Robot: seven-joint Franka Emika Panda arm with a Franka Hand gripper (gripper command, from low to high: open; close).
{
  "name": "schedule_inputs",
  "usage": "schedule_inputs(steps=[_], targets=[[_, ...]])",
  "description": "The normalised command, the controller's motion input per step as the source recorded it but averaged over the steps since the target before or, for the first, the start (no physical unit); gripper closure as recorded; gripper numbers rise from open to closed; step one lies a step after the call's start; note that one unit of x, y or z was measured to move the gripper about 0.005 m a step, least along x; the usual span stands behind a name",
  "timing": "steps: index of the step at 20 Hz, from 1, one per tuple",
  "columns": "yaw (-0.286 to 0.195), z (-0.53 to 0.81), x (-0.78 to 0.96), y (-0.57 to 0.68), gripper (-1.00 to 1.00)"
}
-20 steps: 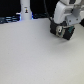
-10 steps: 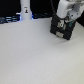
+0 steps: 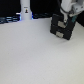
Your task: Open the kcup holder, insert the kcup into the holder, and close the kcup holder
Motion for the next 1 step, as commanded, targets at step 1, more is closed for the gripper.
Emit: schedule_inputs(steps=[1], targets=[[-0.009,0.42,0.18,0.01,-1.00]])
